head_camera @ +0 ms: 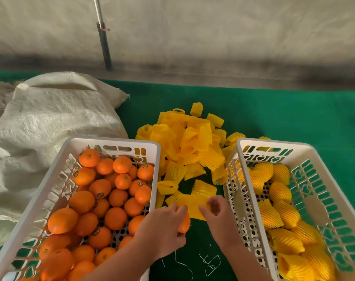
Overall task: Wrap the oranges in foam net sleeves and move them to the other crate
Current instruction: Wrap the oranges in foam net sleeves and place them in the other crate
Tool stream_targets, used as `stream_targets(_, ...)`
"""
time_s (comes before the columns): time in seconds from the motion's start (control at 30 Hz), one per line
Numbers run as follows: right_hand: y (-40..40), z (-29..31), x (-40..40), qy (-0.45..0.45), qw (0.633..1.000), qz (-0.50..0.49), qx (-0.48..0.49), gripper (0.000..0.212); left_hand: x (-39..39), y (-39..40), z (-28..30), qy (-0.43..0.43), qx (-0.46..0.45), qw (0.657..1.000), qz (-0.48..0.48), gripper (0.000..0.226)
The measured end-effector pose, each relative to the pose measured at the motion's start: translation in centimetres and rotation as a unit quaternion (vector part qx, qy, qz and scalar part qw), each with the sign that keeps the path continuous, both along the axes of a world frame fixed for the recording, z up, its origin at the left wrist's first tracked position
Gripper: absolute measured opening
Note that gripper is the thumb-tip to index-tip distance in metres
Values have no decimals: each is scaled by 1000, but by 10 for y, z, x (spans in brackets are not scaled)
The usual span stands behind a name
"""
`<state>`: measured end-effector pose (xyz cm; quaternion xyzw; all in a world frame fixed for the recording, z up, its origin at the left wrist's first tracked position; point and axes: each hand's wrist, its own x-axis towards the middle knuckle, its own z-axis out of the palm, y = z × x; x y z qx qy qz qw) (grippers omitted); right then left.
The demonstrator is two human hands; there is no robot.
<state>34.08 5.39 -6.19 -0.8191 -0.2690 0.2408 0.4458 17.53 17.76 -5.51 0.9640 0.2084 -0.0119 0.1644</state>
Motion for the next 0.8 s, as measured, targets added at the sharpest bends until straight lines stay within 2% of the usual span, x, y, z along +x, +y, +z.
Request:
stream_targets(0.1, -14, 12, -5, 51, 997, -53, 35, 14, -2, -2, 4, -23, -4, 1000, 12, 68)
stream_targets(0.23, -31, 30, -10, 58, 992, -86, 70, 22, -4, -4, 17, -39, -20, 999, 20, 68)
stream_targets(0.43, -52, 55, -11, 165, 970, -138, 117, 26, -17, -15, 35, -46, -48, 998, -11, 73)
stream_targets(0.53, -64, 66, -10, 184, 965, -137, 127, 33, -25, -33, 44, -66, -93, 993, -19, 78)
stream_targets(0.67, -76, 72, -6, 190, 964, -141, 116, 30, -36, -66, 58, -121, -187, 975, 3, 85)
stream_targets(0.8, -78, 78, -14, 221, 963, -110, 112, 37, -49, -86, 67, -129, -220, 967, -12, 77)
